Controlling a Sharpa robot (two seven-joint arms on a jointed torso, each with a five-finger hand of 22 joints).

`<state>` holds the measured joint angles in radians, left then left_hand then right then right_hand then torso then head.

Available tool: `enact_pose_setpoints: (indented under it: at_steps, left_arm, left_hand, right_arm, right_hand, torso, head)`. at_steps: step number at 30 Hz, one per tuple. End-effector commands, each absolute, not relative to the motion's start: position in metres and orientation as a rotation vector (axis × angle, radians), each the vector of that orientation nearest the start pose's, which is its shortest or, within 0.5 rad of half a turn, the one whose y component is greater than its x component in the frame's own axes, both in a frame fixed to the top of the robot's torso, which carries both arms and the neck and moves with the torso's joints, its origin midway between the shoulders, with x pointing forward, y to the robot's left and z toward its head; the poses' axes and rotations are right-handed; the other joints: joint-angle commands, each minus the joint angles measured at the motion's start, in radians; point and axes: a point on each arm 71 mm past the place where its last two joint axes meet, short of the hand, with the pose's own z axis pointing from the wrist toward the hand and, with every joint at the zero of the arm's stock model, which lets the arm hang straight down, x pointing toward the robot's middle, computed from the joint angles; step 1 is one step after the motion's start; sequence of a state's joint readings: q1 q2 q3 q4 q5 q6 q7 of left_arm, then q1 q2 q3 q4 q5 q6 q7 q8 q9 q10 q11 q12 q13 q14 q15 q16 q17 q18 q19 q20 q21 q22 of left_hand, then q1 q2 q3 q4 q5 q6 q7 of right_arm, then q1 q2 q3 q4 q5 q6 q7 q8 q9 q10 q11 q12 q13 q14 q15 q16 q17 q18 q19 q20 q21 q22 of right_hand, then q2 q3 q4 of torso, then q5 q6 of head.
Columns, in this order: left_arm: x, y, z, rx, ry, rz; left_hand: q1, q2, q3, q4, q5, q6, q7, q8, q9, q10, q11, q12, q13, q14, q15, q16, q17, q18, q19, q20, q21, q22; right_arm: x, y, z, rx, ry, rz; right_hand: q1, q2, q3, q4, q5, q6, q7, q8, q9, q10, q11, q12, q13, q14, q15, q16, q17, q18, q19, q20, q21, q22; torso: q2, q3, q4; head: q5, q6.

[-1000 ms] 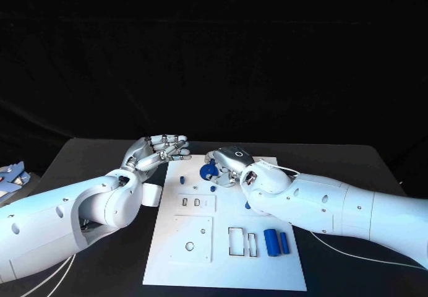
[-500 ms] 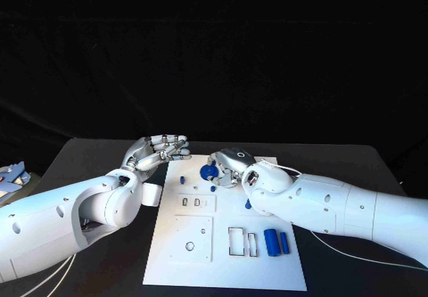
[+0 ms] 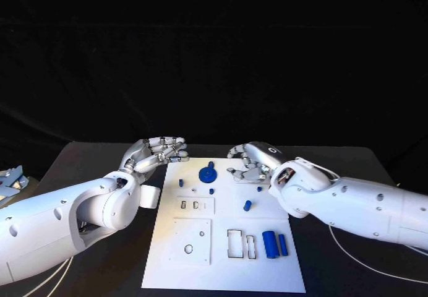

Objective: Assemble the parts on the task board

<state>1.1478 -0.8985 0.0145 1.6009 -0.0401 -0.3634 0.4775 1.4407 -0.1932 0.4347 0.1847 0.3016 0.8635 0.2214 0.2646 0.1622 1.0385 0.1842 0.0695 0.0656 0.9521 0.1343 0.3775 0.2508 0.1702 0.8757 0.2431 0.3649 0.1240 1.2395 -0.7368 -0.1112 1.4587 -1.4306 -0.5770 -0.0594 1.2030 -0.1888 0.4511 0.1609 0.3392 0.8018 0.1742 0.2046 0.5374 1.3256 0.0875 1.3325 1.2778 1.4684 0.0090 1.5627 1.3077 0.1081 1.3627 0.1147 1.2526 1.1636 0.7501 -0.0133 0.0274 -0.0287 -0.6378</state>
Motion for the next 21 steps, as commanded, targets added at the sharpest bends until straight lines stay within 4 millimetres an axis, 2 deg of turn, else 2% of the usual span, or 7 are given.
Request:
enact_pose_setpoints:
  at_steps: [1, 3, 7, 10, 13, 16, 21]
  left_arm:
    - [0.474, 0.217, -0.169, -1.058, 1.307, -1.593]
    - [0.474, 0.218, -0.169, -1.057, 1.307, -1.596]
    - [0.474, 0.218, -0.17, -1.056, 1.308, -1.602]
    - [0.476, 0.219, -0.171, -1.055, 1.306, -1.601]
    - [0.477, 0.219, -0.171, -1.055, 1.306, -1.6]
    - [0.478, 0.219, -0.172, -1.056, 1.305, -1.598]
    - [0.478, 0.22, -0.172, -1.057, 1.305, -1.595]
  left_hand:
    - [-0.009, -0.003, 0.001, -0.004, -0.004, -0.008, 0.023, -0.005, -0.001, -0.004, 0.002, -0.004, 0.001, -0.007, 0.002, 0.0, 0.001, 0.009, -0.008, -0.002, -0.002, -0.002]
    - [-0.009, -0.003, 0.001, -0.004, -0.004, -0.008, 0.023, -0.005, -0.001, -0.004, 0.002, -0.004, 0.001, -0.007, 0.002, 0.0, 0.001, 0.009, -0.008, -0.002, -0.002, -0.002]
    - [-0.01, -0.003, 0.002, -0.005, -0.004, -0.008, 0.023, -0.006, -0.002, -0.004, 0.002, -0.004, 0.001, -0.01, 0.003, -0.001, 0.001, 0.009, -0.01, -0.001, -0.003, -0.002]
    - [-0.01, -0.004, 0.002, -0.005, -0.004, -0.009, 0.023, -0.006, -0.002, -0.004, 0.002, -0.004, 0.001, -0.01, 0.003, -0.001, 0.002, 0.009, -0.01, -0.001, -0.003, -0.002]
    - [-0.01, -0.004, 0.002, -0.005, -0.004, -0.009, 0.023, -0.006, -0.002, -0.004, 0.002, -0.004, 0.001, -0.01, 0.003, -0.001, 0.002, 0.009, -0.01, -0.001, -0.003, -0.002]
    - [-0.01, -0.004, 0.002, -0.005, -0.004, -0.009, 0.023, -0.006, -0.002, -0.005, 0.002, -0.004, 0.001, -0.01, 0.003, -0.001, 0.002, 0.009, -0.01, -0.001, -0.003, -0.002]
    - [-0.01, -0.004, 0.002, -0.005, -0.004, -0.009, 0.023, -0.006, -0.002, -0.005, 0.002, -0.004, 0.001, -0.01, 0.003, -0.001, 0.002, 0.009, -0.01, -0.001, -0.003, -0.002]
  right_arm:
    - [0.492, -0.193, -0.168, 0.006, 1.5, 0.862]
    - [0.49, -0.215, -0.167, 0.014, 1.547, 0.874]
    - [0.487, -0.248, -0.168, 0.03, 1.598, 0.86]
    - [0.487, -0.272, -0.173, 0.048, 1.619, 0.831]
    - [0.487, -0.284, -0.177, 0.059, 1.63, 0.814]
    - [0.486, -0.291, -0.183, 0.071, 1.639, 0.8]
    - [0.487, -0.295, -0.196, 0.087, 1.649, 0.776]
  right_hand:
    - [0.023, 0.0, 0.005, -0.014, -0.032, 0.008, 0.002, -0.01, -0.002, -0.011, 0.002, -0.007, -0.012, 0.098, 0.005, 0.003, 0.245, -0.014, -0.003, 0.001, -0.008, -0.008]
    - [0.045, -0.014, 0.003, -0.033, -0.055, 0.006, 0.002, -0.019, -0.004, -0.041, 0.003, -0.032, -0.04, 0.096, 0.006, 0.001, 0.237, -0.009, -0.018, 0.002, -0.029, -0.03]
    - [0.068, -0.021, 0.002, -0.051, -0.08, -0.002, -0.002, -0.032, -0.008, -0.053, 0.0, -0.04, -0.05, 0.093, 0.004, -0.004, 0.223, -0.006, -0.027, 0.001, -0.041, -0.039]
    - [0.081, -0.022, 0.003, -0.06, -0.09, -0.005, -0.003, -0.038, -0.012, -0.054, -0.001, -0.04, -0.051, 0.092, 0.004, -0.004, 0.222, -0.006, -0.029, 0.001, -0.044, -0.04]
    - [0.086, -0.026, 0.001, -0.065, -0.09, -0.015, -0.004, -0.047, -0.016, -0.054, -0.002, -0.04, -0.051, 0.092, 0.003, -0.005, 0.221, -0.006, -0.03, 0.0, -0.047, -0.042]
    - [0.085, -0.03, -0.006, -0.065, -0.082, -0.035, -0.003, -0.061, -0.022, -0.055, -0.002, -0.041, -0.052, 0.092, 0.002, -0.005, 0.221, -0.005, -0.033, -0.001, -0.052, -0.045]
    - [0.089, -0.029, -0.008, -0.066, -0.077, -0.041, 0.002, -0.066, -0.023, -0.055, 0.002, -0.04, -0.052, 0.092, 0.004, -0.005, 0.222, -0.005, -0.033, 0.0, -0.054, -0.047]
  torso:
    - [-0.011, 0.0019, -0.0163]
    - [-0.015, 0.002, -0.0217]
    - [-0.022, 0.0046, -0.0281]
    - [-0.026, 0.0088, -0.033]
    - [-0.028, 0.0113, -0.0338]
    - [-0.029, 0.0124, -0.0313]
    - [-0.028, 0.016, -0.0301]
  head:
    - [-0.006, 0.001]
    - [-0.007, 0.003]
    - [-0.008, 0.003]
    - [-0.016, -0.002]
    - [-0.021, -0.009]
    - [-0.027, -0.014]
    - [-0.026, -0.02]
